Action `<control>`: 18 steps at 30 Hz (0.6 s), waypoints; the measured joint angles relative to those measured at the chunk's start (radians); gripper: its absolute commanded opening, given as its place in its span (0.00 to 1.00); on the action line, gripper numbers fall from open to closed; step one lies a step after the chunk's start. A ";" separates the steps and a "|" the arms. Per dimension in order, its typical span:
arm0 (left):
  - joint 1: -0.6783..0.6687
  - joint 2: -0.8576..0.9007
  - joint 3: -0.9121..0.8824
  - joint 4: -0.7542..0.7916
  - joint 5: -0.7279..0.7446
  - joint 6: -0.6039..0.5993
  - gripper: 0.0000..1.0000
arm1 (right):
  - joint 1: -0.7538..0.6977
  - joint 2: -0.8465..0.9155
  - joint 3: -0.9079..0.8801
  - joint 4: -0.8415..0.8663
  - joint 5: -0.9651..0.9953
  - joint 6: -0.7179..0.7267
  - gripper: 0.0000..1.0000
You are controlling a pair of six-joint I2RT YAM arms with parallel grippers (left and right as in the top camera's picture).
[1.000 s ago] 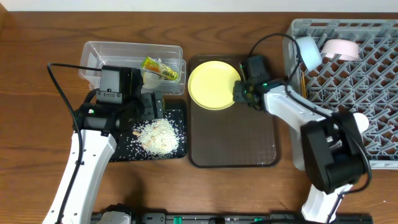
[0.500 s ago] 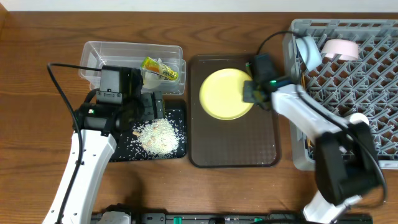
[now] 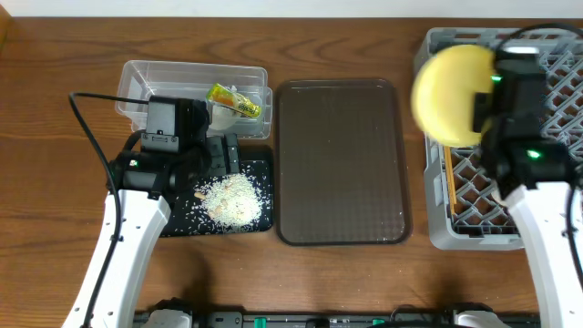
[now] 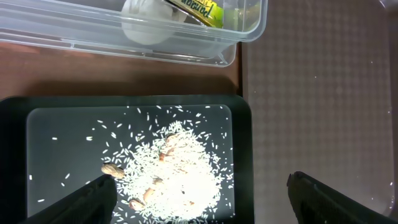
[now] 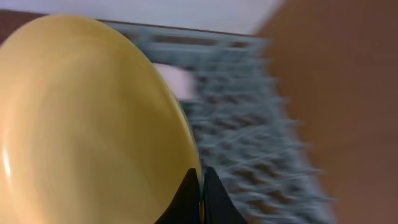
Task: Sort waste into correct bins and load items into the dishwasher rack
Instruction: 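Lift the yellow plate and stand it upright in the rack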
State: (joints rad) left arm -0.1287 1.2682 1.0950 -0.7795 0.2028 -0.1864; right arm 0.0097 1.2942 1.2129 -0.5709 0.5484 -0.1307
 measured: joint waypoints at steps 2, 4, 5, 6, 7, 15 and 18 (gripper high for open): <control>0.000 0.000 0.000 0.000 0.000 0.000 0.90 | -0.039 -0.002 0.000 -0.001 0.069 -0.074 0.01; 0.000 0.000 0.000 0.000 0.000 0.000 0.89 | -0.065 0.006 0.000 -0.005 0.130 -0.125 0.01; 0.000 0.000 0.000 0.000 0.000 0.000 0.90 | -0.073 0.010 0.000 -0.006 0.154 -0.142 0.01; 0.000 0.000 0.000 0.000 0.000 0.000 0.90 | -0.085 0.017 0.000 -0.009 0.177 -0.158 0.01; 0.000 0.000 0.000 0.000 0.000 0.000 0.90 | -0.092 0.025 0.000 -0.010 0.198 -0.171 0.01; 0.000 0.000 0.000 0.000 0.000 0.000 0.90 | -0.097 0.122 0.000 -0.071 0.228 -0.169 0.01; 0.000 0.000 0.000 0.000 0.000 0.000 0.90 | -0.095 0.159 0.000 -0.105 0.180 -0.103 0.04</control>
State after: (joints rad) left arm -0.1287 1.2682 1.0950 -0.7795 0.2031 -0.1860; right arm -0.0856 1.4536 1.2125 -0.6762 0.7288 -0.2340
